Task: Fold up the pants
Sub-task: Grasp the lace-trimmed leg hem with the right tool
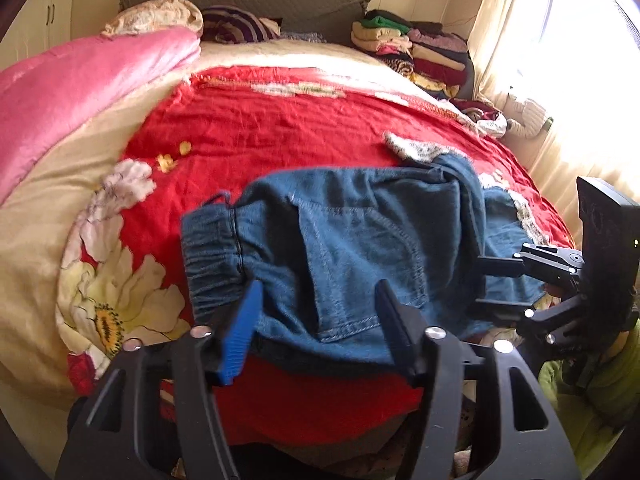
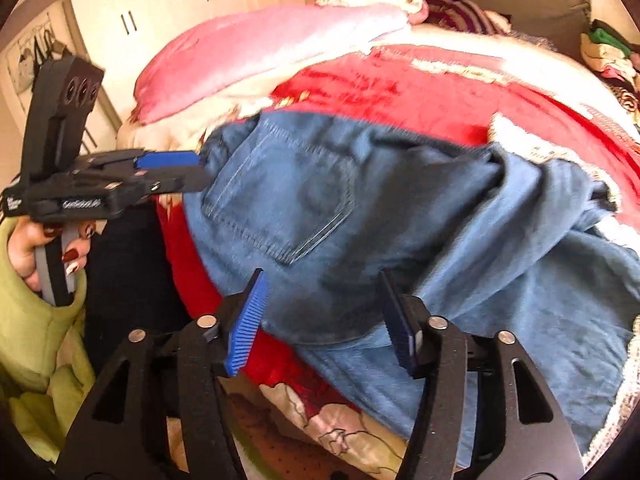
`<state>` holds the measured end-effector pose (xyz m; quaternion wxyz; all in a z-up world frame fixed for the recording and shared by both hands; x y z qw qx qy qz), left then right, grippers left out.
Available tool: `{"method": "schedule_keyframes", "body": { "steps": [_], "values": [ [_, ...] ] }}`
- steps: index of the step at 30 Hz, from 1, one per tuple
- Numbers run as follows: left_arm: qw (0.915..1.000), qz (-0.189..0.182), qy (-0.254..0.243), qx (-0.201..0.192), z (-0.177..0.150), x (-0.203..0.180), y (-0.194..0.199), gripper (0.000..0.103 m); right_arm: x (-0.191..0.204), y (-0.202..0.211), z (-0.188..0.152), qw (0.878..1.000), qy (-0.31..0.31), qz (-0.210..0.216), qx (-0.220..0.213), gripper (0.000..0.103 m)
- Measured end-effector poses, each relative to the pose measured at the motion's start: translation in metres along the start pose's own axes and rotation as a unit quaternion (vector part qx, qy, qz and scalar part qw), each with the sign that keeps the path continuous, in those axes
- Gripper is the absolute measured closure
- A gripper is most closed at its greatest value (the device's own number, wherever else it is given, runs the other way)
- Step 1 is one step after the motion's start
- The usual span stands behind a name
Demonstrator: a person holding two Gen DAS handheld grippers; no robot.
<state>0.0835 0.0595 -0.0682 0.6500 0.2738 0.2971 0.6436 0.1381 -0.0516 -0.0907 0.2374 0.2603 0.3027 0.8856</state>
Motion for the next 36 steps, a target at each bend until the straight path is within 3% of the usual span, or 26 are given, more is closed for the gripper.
{"method": "schedule_keyframes", "body": {
  "steps": [3, 6, 16, 22, 29, 33, 36],
  "values": [
    [0.9999, -0.001, 0.001, -0.016, 0.01, -0.004, 0.011, 0.044, -0.012, 0.016, 0.01, 1.0, -0.005, -0.02, -0.022, 0.041],
    [0.9995, -0.004, -0.001, -0.031, 0.021, -0.013, 0.02, 0.03, -0.029, 0.031, 0.017, 0.998, -0.016, -0.041, -0.042, 0.034],
    [0.9951, -0.077, -0.059, -0.016, 0.037, -0.104, -0.002, 0.03, -0.112, 0.072, 0.057, 0.988, -0.051, -0.126, -0.067, 0.024],
    [0.9881, -0.12, -0.096, 0.01, 0.028, -0.16, -0.026, 0.031, -0.146, 0.074, 0.084, 0.986, -0.053, -0.146, -0.06, 0.019],
    [0.9817, -0.158, -0.087, 0.06, 0.007, -0.19, -0.062, 0.055, -0.177, 0.031, 0.102, 0.988, -0.065, -0.139, -0.007, 0.018],
    [0.9787, -0.169, -0.088, 0.076, -0.007, -0.199, -0.075, 0.087, -0.187, 0.001, 0.106, 0.986, -0.059, -0.153, 0.029, 0.018],
    [0.9769, -0.173, -0.101, 0.074, -0.013, -0.205, -0.075, 0.089, -0.19, -0.025, 0.112, 0.985, -0.05, -0.155, 0.052, 0.018]
  ]
}}
Point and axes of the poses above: each gripper's, at about its wrist camera, not at the fingertips, and y roughly against the way its jaws point, x to its left, z to its top, the point moved 10 cm from there along -y, roughly the way its jaws point, and after that the axes turned 11 degrees about z, right-handed, at the moved point
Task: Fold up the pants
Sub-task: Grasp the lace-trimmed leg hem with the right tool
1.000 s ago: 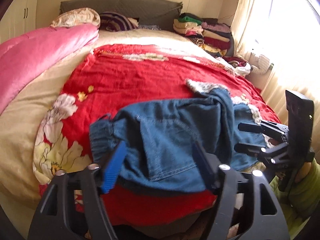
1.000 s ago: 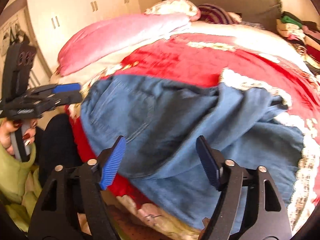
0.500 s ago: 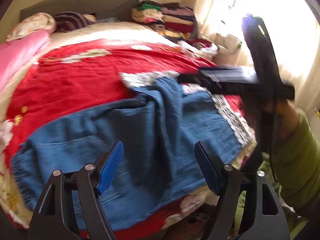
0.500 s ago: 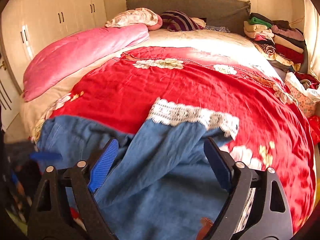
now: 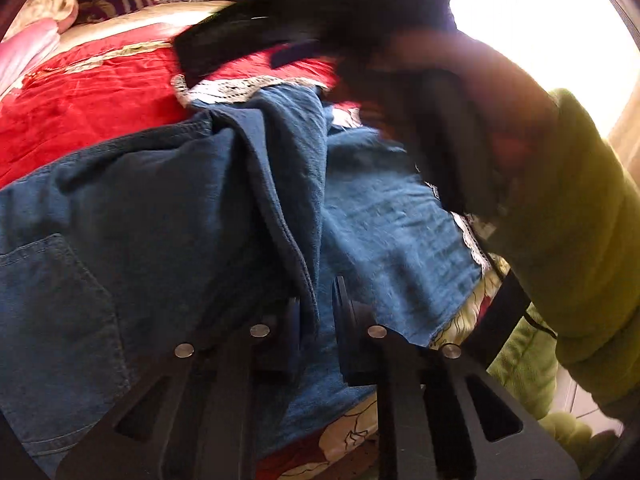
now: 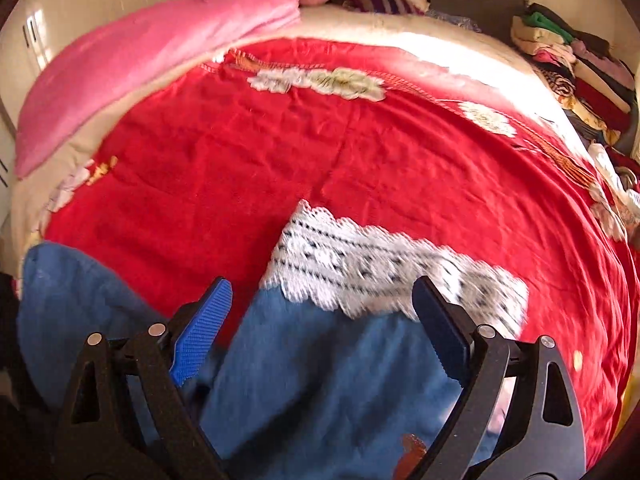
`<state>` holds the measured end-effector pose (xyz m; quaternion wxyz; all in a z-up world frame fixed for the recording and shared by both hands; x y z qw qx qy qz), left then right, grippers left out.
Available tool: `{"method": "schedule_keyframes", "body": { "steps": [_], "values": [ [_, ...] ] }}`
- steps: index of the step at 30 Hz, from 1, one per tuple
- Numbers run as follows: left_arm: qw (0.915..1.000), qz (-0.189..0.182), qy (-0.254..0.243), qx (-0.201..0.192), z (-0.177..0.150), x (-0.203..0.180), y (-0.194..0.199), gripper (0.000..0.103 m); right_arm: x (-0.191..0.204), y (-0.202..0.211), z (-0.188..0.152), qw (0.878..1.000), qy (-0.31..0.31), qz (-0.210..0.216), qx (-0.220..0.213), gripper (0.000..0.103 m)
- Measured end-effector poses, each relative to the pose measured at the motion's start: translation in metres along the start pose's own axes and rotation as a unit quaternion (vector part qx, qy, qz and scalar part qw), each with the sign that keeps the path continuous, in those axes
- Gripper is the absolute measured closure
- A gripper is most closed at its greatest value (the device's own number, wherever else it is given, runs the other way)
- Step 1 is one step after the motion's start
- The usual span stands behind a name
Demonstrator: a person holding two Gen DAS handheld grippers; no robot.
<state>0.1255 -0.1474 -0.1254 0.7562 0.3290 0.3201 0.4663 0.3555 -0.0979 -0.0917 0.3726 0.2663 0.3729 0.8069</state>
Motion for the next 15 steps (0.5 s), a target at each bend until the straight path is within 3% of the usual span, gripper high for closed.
{"method": "schedule_keyframes", "body": {
  "steps": [6, 8, 9, 10, 12, 15],
  "values": [
    [0.9999, -0.006, -0.016, 0.0, -0.004, -0.009, -0.002, 0.089, 0.004, -0.039, 0.011, 0.999, 0.012, -0.023, 0.025, 0.018],
    [0.9999, -0.007, -0.015, 0.001, -0.005, -0.009, -0.004, 0.089, 0.002, -0.045, 0.013, 0.999, 0.012, -0.028, 0.024, 0.034],
    [0.9999, -0.007, -0.015, 0.001, -0.004, -0.009, -0.003, 0.089, -0.002, -0.047, 0.012, 0.999, 0.009, -0.031, 0.027, 0.063],
    [0.9999, -0.007, -0.013, 0.001, -0.004, -0.009, -0.004, 0.089, -0.005, -0.048, 0.011, 0.999, 0.008, -0.03, 0.028, 0.081],
    [0.9999, -0.006, -0.012, -0.002, -0.003, -0.008, -0.004, 0.089, -0.011, -0.037, 0.012, 1.0, -0.001, -0.015, 0.01, 0.097],
    [1.0, -0.002, -0.006, -0.004, -0.003, -0.003, -0.005, 0.089, -0.026, -0.009, 0.012, 0.999, -0.025, -0.009, -0.024, 0.098]
  ]
}}
Point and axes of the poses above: each gripper's, at about its wrist camera, not at the fingertips, and y roughly against the way its jaws point, x to its left, z to its top, the point moved 10 cm from there along -y, roughly the way its jaws point, and after that the axes turned 11 degrees about z, right-handed, at the moved point
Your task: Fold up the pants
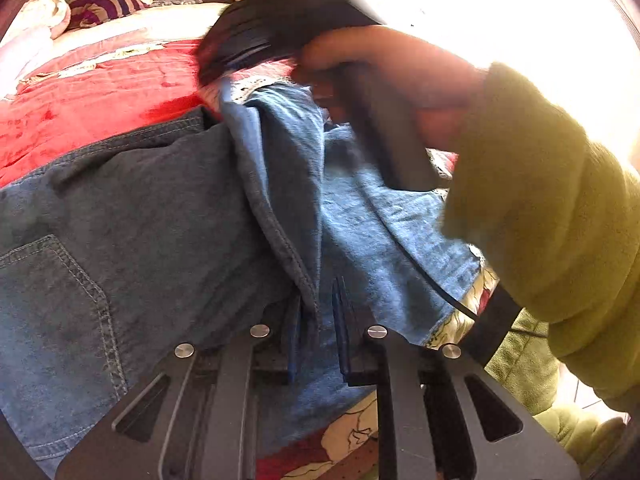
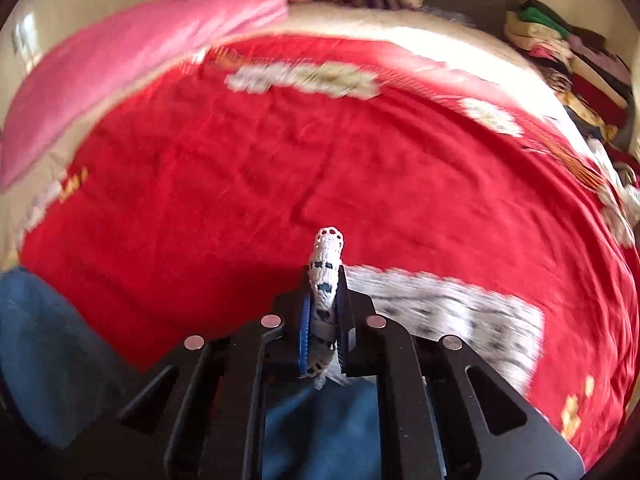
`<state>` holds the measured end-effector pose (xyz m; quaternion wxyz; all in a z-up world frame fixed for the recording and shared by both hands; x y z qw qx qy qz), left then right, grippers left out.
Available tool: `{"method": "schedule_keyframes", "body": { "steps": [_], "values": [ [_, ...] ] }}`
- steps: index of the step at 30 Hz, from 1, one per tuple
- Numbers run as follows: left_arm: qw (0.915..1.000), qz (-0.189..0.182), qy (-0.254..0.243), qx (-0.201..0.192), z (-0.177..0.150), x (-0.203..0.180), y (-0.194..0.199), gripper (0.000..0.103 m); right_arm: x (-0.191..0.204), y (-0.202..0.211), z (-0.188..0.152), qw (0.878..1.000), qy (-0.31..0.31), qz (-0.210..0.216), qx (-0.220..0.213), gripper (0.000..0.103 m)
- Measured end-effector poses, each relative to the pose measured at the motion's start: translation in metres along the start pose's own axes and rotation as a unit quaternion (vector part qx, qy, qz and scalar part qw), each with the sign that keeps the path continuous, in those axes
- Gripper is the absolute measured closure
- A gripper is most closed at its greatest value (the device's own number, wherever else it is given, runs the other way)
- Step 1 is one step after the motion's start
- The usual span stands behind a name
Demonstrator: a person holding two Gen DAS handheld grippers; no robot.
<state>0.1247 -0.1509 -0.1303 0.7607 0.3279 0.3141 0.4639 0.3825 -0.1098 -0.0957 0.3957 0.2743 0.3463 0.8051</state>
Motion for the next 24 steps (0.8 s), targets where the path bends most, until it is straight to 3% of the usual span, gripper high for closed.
{"method": "schedule_keyframes", "body": {
  "steps": [7, 8, 9, 11, 17, 24],
  "values": [
    [0.9996, 0.019, 0.014, -0.017, 0.008, 0.017, 0.003, 0.089, -0.054, 0.093, -0.022, 0.994, -0.08, 0.008, -0.08, 0.098],
    [0.9994, 0.022, 0.018, -0.02, 0.01, 0.02, 0.003, 0.09, -0.063, 0.109, -0.031, 0.991, -0.094, 0.007, -0.092, 0.098],
    [0.9992, 0.023, 0.019, -0.025, 0.012, 0.022, 0.004, 0.098, -0.07, 0.121, -0.038, 0.989, -0.105, 0.009, -0.1, 0.098],
    [0.9989, 0.025, 0.016, -0.035, 0.014, 0.024, 0.01, 0.099, -0.079, 0.141, -0.055, 0.985, -0.126, 0.017, -0.112, 0.098],
    [0.997, 0.037, -0.026, -0.063, 0.019, 0.015, 0.035, 0.099, -0.083, 0.174, -0.119, 0.975, -0.18, 0.034, -0.126, 0.098],
    [0.9959, 0.034, -0.066, -0.051, 0.003, 0.002, 0.038, 0.099, -0.076, 0.185, -0.21, 0.958, -0.256, 0.043, -0.118, 0.098]
  ]
}}
Point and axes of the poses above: each gripper's, at about its wrist camera, not at the fingertips, and y roughly against the way its jaws point, x to its left, z to its top, the point moved 10 cm from there along -y, roughly the way its jaws point, and after that the axes turned 11 degrees about z, right-handed, at the moved point
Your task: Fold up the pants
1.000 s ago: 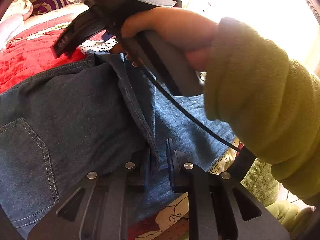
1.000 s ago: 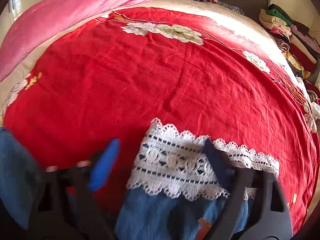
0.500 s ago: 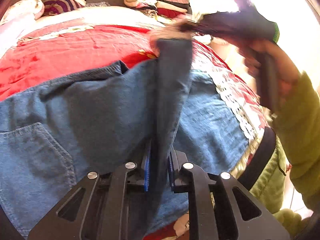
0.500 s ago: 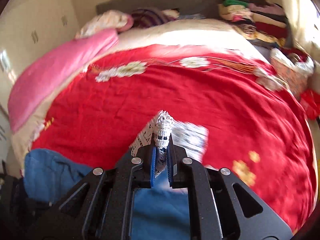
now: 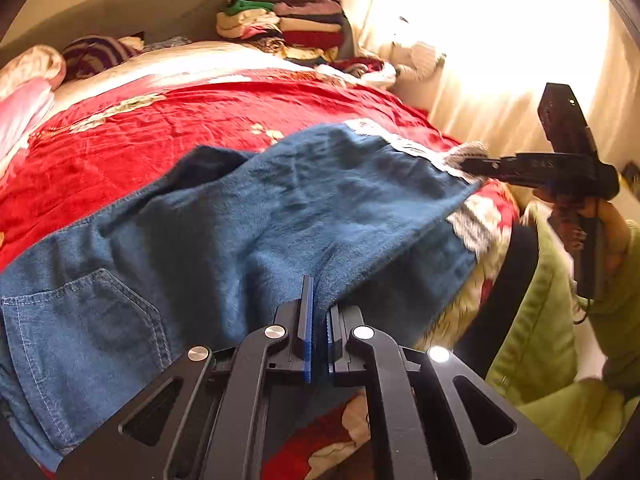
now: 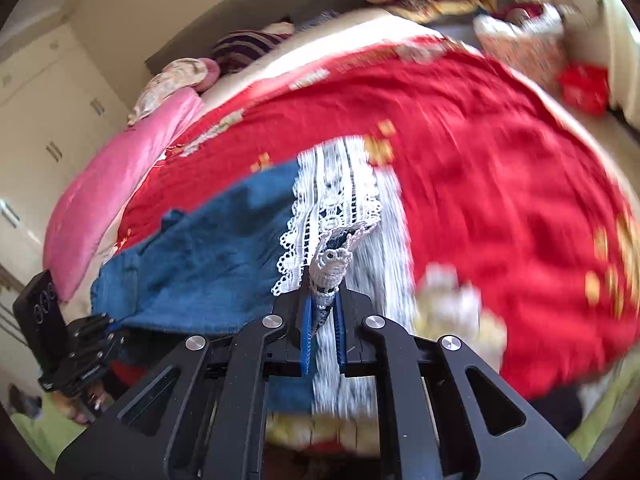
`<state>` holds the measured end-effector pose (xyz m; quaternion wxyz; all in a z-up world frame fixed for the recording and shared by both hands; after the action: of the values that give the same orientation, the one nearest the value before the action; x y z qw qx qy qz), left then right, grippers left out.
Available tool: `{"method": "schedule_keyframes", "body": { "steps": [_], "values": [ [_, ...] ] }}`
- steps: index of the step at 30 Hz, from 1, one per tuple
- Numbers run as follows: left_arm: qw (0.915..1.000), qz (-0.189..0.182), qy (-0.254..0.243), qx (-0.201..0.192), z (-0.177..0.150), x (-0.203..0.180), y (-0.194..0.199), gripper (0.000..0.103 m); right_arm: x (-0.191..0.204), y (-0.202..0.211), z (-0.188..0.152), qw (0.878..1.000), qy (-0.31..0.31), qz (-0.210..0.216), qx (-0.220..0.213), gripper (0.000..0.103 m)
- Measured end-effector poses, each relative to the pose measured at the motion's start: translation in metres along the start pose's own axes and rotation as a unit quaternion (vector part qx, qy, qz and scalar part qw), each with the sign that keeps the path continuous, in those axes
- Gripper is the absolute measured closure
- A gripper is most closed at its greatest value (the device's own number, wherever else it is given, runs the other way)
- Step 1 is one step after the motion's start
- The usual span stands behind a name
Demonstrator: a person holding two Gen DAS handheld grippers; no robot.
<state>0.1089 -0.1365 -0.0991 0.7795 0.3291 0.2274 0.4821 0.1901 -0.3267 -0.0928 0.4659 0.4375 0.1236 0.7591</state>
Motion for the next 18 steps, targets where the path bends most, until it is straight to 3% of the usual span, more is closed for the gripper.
{"method": "schedule_keyframes", "body": {
  "steps": [5, 10, 13, 14, 18],
  "values": [
    [0.9998, 0.003, -0.008, 0.017, -0.013, -0.003, -0.007, 0.099, -0.013, 0.001, -0.04, 0.999, -0.029, -0.002, 0.025, 0.098],
    [0.9997, 0.007, -0.009, 0.022, -0.017, -0.001, -0.007, 0.099, -0.019, 0.006, -0.055, 0.999, -0.042, -0.005, 0.028, 0.088],
    [0.9996, 0.007, -0.013, 0.025, -0.018, -0.003, -0.008, 0.099, -0.022, 0.008, -0.053, 0.999, -0.042, -0.003, 0.024, 0.089],
    [0.9995, 0.007, -0.016, 0.027, -0.019, -0.004, -0.008, 0.099, -0.021, 0.008, -0.052, 0.999, -0.033, -0.01, 0.026, 0.097],
    [0.9993, 0.002, -0.022, 0.031, -0.022, -0.01, -0.008, 0.098, -0.028, 0.01, -0.054, 0.998, -0.024, -0.035, 0.037, 0.097]
  ]
}}
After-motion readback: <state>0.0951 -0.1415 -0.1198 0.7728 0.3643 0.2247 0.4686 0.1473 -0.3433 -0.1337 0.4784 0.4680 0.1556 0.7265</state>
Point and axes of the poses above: each gripper's, at about its wrist camera, not at the fingertips, and y roughly against the way its jaws point, x to its left, z to its top, the point moved 10 cm from there along -y, roughly the way its jaws point, and after that the axes turned 11 degrees about z, right-handed, at the moved point
